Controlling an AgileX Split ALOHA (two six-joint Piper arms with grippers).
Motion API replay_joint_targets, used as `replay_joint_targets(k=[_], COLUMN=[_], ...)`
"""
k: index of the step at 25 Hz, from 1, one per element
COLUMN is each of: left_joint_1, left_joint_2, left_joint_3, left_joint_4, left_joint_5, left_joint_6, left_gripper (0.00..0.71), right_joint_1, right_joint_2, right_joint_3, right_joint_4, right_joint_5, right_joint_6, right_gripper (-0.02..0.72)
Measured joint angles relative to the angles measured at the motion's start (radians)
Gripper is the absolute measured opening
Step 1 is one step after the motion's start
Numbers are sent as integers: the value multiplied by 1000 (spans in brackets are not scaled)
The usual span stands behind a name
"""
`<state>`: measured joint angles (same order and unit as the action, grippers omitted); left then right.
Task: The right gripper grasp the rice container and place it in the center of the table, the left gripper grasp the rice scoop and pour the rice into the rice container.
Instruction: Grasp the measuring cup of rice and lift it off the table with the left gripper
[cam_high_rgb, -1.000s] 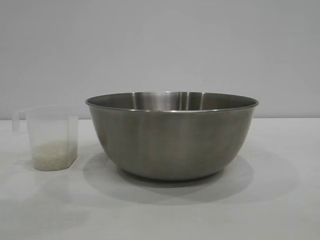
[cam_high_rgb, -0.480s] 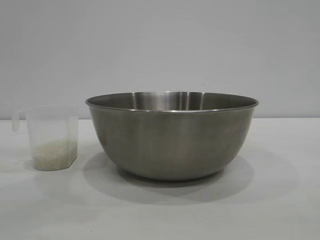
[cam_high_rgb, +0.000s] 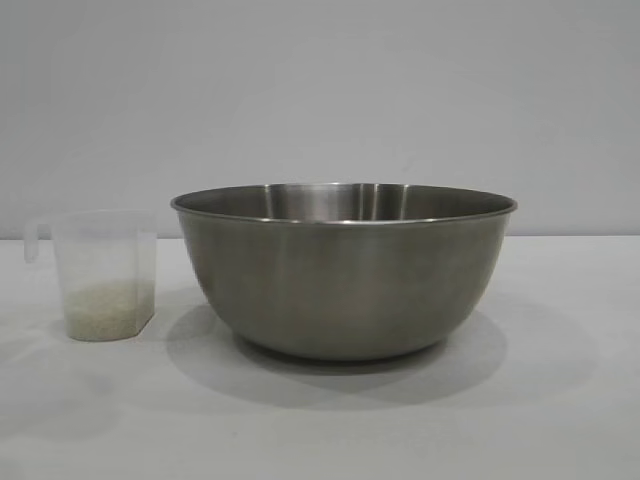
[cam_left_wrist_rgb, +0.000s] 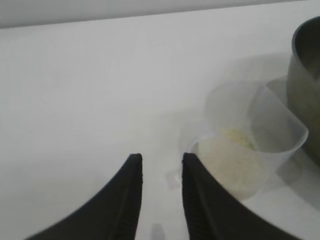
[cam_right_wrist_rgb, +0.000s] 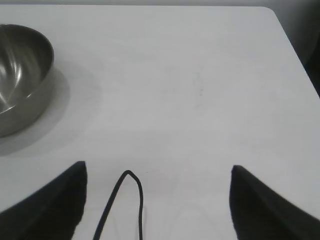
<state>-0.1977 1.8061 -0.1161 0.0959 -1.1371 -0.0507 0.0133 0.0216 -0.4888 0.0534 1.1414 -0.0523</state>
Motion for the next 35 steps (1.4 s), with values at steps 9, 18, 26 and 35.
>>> replay_joint_targets(k=[9, 18, 26, 35], left_joint_1=[0, 0, 0, 0], left_joint_2=[79, 95, 97, 134], left_joint_3=[-64, -115, -139, -183], left_joint_4=[53, 82, 82, 101], left_joint_5=[0, -2, -6, -8], left_joint_6=[4, 7, 7, 7], left_gripper=[167, 167, 167, 167], right_joint_1=[0, 0, 0, 0], right_joint_2=[0, 0, 0, 0], right_joint_3=[0, 0, 0, 0], right_joint_4=[0, 0, 0, 0], right_joint_5=[0, 0, 0, 0], right_joint_6=[0, 0, 0, 0], right_gripper=[503, 503, 503, 503])
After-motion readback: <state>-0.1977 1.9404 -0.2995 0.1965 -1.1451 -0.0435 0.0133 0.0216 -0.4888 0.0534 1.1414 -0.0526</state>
